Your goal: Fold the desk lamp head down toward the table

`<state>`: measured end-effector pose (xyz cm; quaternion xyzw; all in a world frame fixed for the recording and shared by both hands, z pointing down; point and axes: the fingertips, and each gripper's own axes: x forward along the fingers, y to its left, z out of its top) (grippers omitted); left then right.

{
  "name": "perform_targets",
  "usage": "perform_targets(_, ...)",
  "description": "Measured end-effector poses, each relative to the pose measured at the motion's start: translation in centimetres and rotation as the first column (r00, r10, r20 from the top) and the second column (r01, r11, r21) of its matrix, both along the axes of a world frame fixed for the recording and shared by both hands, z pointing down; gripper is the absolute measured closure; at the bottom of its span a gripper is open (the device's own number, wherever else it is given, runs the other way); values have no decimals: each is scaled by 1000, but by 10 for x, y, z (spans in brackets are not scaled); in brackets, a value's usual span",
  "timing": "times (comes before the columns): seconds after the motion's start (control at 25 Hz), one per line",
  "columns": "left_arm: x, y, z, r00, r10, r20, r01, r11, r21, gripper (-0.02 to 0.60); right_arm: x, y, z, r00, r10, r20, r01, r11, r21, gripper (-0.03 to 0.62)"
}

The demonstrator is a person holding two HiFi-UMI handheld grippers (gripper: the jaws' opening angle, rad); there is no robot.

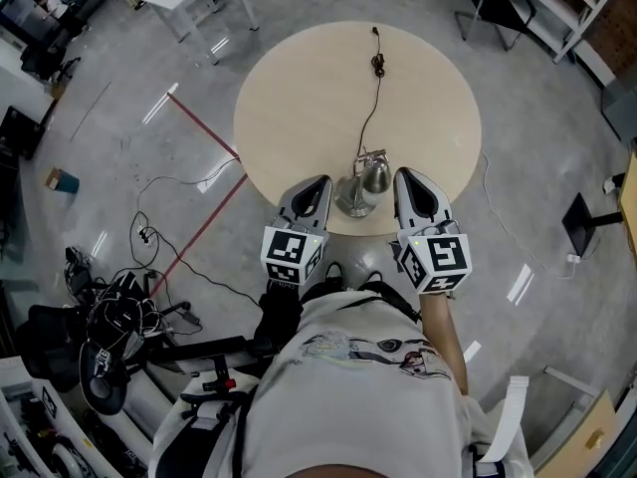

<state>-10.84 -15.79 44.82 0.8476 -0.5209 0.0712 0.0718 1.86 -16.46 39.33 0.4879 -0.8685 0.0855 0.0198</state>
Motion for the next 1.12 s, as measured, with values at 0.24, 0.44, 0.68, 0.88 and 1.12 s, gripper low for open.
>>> perform_targets(0.24,0,-9,4,1000,-20,5,20,1000,-12,581,-10,-10,0,999,-49,-3,49,999,-12,589)
perform_targets(0.44,-4,-12,4,1000,-25,12,25,999,-22,581,-26,-14,6,995,-94,-41,91,995,-49,492)
perform_targets(0.68,-7,-15,6,999,-30,16,30,999,-30,581,-42,-17,22,982,-155,-112,142,984,-110,357)
perform_targets(0.88,-7,-17,8,999,-32,19,33,999,-38,581,-46,-20,37,974,-162,-161,137,978,-158,353)
perform_targets(1.12,-10,-17,10,999,-36,17,37,998,-41,581,-51,-20,42,967,-182,-179,147,970,-196,355)
